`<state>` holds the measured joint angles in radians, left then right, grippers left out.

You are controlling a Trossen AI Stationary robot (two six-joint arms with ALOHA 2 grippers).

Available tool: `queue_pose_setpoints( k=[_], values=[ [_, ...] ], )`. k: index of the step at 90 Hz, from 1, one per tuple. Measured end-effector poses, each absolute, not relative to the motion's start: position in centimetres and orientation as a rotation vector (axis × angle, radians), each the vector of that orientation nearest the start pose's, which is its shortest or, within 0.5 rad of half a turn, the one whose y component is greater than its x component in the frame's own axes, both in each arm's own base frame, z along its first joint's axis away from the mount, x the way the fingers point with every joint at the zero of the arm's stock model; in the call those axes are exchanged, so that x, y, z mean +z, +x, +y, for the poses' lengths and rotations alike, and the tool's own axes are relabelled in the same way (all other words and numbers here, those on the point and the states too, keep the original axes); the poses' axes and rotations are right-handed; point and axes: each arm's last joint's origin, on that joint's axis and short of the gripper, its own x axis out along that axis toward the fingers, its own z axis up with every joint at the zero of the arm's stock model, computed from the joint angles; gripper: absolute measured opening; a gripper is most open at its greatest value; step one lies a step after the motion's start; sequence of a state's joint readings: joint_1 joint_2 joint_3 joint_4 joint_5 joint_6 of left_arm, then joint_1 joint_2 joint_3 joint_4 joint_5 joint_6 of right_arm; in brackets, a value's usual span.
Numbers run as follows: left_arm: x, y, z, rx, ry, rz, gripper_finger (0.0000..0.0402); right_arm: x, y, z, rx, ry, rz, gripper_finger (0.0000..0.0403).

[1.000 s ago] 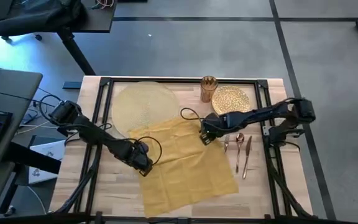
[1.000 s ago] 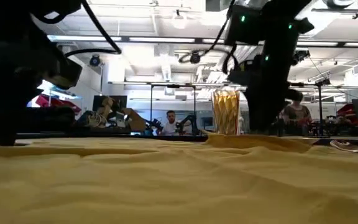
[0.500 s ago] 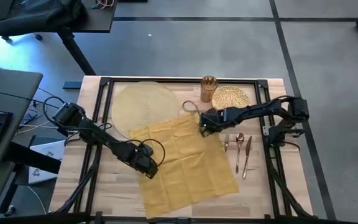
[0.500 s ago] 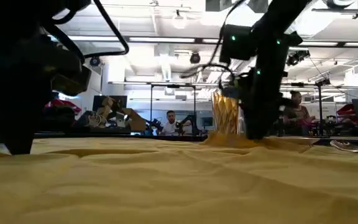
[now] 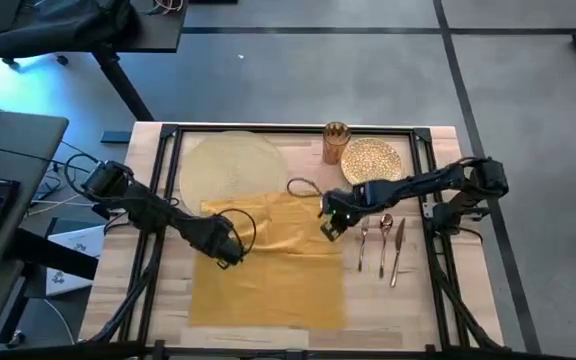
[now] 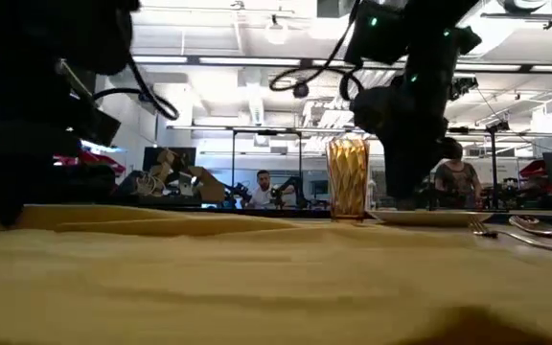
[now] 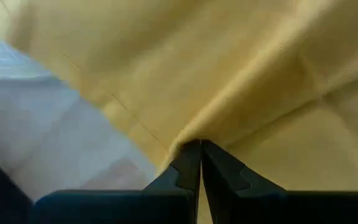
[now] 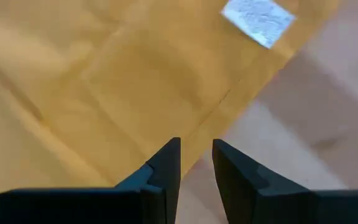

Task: Set table place
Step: Fold the yellow table napkin

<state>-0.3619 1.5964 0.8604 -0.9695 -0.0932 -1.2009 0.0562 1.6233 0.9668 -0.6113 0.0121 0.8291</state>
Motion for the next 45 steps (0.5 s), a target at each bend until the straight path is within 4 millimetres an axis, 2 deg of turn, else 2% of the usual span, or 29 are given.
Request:
queue_pose_setpoints(
  k=[10,22,33,45],
  values=[
    [16.3,22.3,-7.9,0.724,-0.552,1.480,0.0000,16.8,29.7,3.0,-0.471,0.617,1.182,0.0078],
    [17.3,22.1,-7.9,0.724,-0.671,1.483,0.0000,15.4,30.6,3.3,-0.455,0.617,1.177,0.0078],
    [18.3,21.4,-7.5,0.780,-0.749,1.467,0.0004,14.0,30.9,2.6,-0.498,0.631,1.214,0.0078],
    [19.3,20.3,-6.8,0.866,-0.757,1.474,0.0025,13.6,29.8,1.0,-0.722,0.719,1.278,0.0078]
  ],
)
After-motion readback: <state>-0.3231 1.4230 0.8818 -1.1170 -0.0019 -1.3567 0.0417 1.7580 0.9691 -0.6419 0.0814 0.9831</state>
